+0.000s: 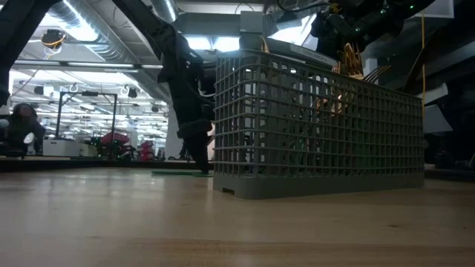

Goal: Sort silverware
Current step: Put the knife into the gray silverware organizer, then put the gold knife into the gray silverware organizer

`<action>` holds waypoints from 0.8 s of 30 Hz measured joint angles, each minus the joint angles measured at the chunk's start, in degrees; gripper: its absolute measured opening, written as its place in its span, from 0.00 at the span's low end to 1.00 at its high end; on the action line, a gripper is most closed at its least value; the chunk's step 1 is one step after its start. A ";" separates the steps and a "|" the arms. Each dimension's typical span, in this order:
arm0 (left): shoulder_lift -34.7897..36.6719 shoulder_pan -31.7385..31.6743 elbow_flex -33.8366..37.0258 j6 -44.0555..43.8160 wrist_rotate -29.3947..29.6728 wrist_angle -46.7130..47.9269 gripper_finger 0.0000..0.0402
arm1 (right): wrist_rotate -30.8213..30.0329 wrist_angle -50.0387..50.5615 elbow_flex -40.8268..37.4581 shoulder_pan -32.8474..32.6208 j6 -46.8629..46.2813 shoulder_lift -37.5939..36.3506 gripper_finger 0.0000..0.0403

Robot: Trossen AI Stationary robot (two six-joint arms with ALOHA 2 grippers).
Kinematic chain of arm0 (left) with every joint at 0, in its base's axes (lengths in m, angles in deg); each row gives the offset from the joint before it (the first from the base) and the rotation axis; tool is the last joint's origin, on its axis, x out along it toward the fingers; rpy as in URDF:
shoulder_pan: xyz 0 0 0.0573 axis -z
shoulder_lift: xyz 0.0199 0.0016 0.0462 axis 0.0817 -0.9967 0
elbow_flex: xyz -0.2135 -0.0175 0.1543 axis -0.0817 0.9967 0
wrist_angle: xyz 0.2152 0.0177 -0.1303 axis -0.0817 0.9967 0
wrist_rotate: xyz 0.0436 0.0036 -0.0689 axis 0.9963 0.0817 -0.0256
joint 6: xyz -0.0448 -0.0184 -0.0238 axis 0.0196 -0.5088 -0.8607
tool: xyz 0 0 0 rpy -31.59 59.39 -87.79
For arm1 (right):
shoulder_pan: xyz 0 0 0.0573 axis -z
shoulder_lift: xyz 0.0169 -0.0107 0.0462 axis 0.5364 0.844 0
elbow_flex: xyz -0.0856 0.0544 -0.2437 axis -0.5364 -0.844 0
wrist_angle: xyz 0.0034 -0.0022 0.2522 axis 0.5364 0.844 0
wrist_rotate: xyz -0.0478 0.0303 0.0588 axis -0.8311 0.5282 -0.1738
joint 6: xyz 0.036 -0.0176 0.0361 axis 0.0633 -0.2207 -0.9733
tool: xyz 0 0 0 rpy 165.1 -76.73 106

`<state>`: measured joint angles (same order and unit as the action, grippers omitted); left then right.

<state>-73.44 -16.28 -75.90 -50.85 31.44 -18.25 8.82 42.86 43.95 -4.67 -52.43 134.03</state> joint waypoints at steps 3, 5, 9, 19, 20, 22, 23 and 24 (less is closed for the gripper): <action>0.00 -0.22 -0.06 0.02 -0.01 -0.08 0.02 | 0.02 0.00 0.00 0.00 0.00 0.00 0.16; 0.00 -0.42 -0.08 0.01 -0.02 -0.08 0.03 | 0.00 0.00 0.00 0.00 0.00 0.00 0.16; 0.00 -0.40 -0.08 2.00 0.04 -0.14 0.06 | 0.00 0.00 0.00 -0.02 0.00 0.00 0.16; 0.00 -0.40 -0.15 1.14 0.22 -0.34 0.22 | 0.01 0.00 0.00 -0.01 0.00 0.00 0.16; 0.00 -0.40 -0.17 1.21 0.22 -0.34 0.23 | 0.00 0.00 0.00 0.00 0.00 0.00 0.16; 0.00 -0.40 -0.19 1.85 0.22 -0.63 0.25 | 0.00 -0.02 0.00 0.00 0.00 0.00 0.16; 0.00 -0.40 -0.19 2.02 0.22 -0.88 0.25 | 0.00 -0.02 0.00 -0.02 0.00 0.00 0.16; 0.00 -0.40 -0.19 2.09 0.22 -1.09 0.26 | 0.00 -0.02 0.00 0.00 0.00 0.00 0.16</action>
<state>-73.45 -16.68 -76.09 -48.77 31.66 -19.33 8.82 42.83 43.95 -4.67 -52.43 134.03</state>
